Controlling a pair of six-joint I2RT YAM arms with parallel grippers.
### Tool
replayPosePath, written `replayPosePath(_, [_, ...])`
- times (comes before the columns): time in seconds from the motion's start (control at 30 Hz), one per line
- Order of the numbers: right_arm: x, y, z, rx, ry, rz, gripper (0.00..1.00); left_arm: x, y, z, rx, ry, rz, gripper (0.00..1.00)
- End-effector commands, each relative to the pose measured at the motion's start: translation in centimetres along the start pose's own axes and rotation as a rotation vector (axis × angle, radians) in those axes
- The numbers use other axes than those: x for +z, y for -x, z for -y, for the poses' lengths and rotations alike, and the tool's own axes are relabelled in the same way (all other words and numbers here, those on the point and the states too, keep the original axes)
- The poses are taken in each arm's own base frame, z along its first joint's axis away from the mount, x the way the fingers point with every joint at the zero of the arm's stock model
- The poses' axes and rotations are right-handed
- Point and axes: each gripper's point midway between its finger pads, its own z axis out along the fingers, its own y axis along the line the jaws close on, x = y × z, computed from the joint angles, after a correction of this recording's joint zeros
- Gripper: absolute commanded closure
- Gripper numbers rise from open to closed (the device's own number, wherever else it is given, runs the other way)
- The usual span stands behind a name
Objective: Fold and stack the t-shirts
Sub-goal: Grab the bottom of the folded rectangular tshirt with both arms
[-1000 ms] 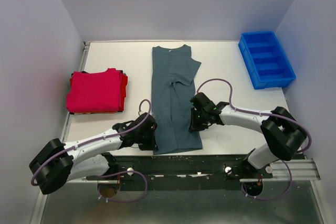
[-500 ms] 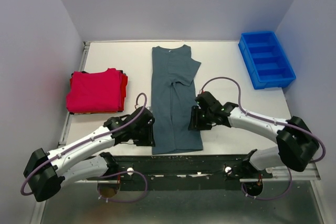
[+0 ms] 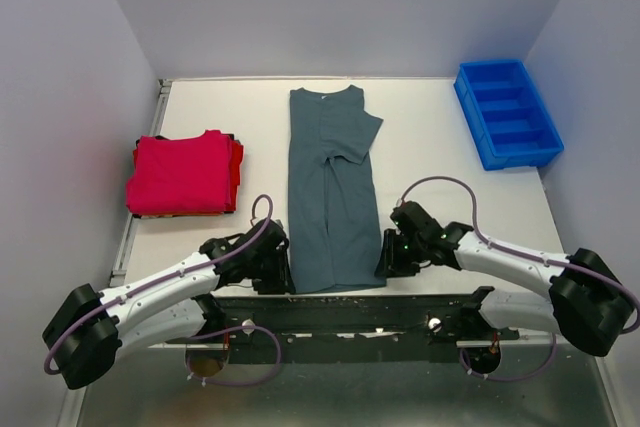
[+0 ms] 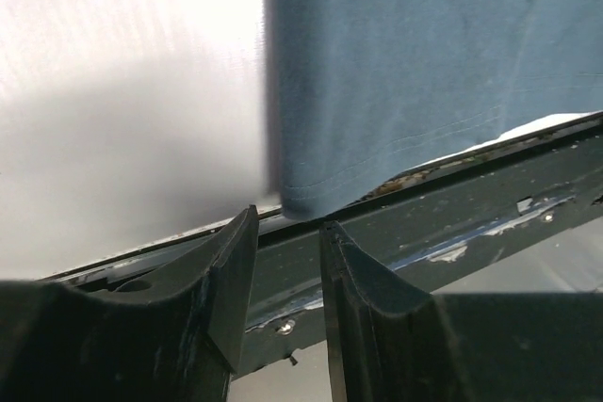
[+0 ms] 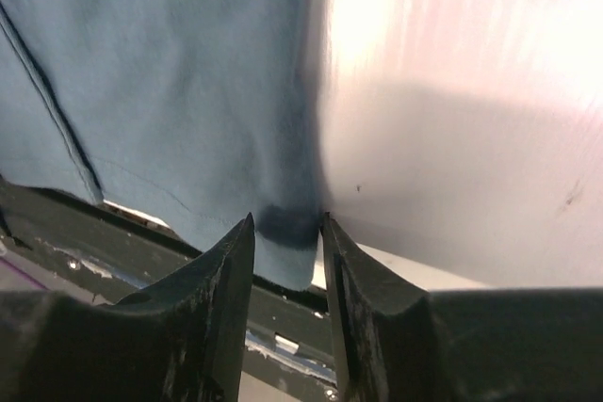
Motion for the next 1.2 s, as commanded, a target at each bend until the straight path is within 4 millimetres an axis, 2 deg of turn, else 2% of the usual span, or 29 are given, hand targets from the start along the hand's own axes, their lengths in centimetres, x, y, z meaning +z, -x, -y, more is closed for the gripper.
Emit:
replayPosePath(0.0, [-0.4,-3.6,2.5,0.023,-0.061,-0.104,0.59,-0.1,0.2,1.6,-0.025,-0.073,0.003,0.55])
replayPosePath(0.13, [-1.1,-4.6,2.6,0.028,-0.029,-0.116,0.68,0.1,0.3,1.8,-0.036,-0.087,0.006,0.55])
replayPosePath(0.23, [-1.3,-4.7,2.8,0.037,-0.036,-0.114,0.92,0.6,0.1,1.7,-0.047,-0.089,-0.003,0.55])
replayPosePath(0.4, [-1.5,-4.6,2.6,0.034,-0.028,-0.115,0.99,0.9,0.0,0.1,-0.053,-0.017,0.004,0.55])
replayPosePath(0.47, [-1.7,-4.6,2.5,0.03,-0.027,-0.114,0.99,0.8,-0.1,-0.4,-0.054,0.003,0.002,0.55])
replayPosePath(0.5, [-1.9,-4.6,2.5,0.028,-0.029,-0.114,0.92,0.8,-0.2,-0.3,-0.055,0.001,0.0,0.55])
replayPosePath(0.57, [-2.2,-4.3,2.4,0.021,-0.029,-0.1,0.65,0.5,0.1,-0.2,-0.056,0.002,0.011,0.55])
replayPosePath(0.6, [-2.4,-3.9,2.2,0.015,-0.026,-0.086,0.59,0.4,0.2,-0.1,-0.056,-0.001,0.016,0.55])
replayPosePath(0.67, [-2.8,-3.4,1.9,0.012,-0.021,-0.064,0.54,0.4,0.4,0.4,-0.047,-0.021,0.026,0.55])
replayPosePath(0.83, [-2.8,-2.9,1.1,0.013,0.002,-0.047,0.55,1.2,0.4,1.2,-0.062,-0.075,0.014,0.57])
replayPosePath(1.07, [-1.3,-2.5,0.2,0.022,0.028,-0.072,0.6,1.6,0.9,0.7,-0.077,-0.067,0.031,0.61])
replayPosePath(1.17, [-0.7,-2.7,-0.1,0.023,0.043,-0.087,0.64,1.7,1.1,0.7,-0.08,-0.067,0.039,0.69])
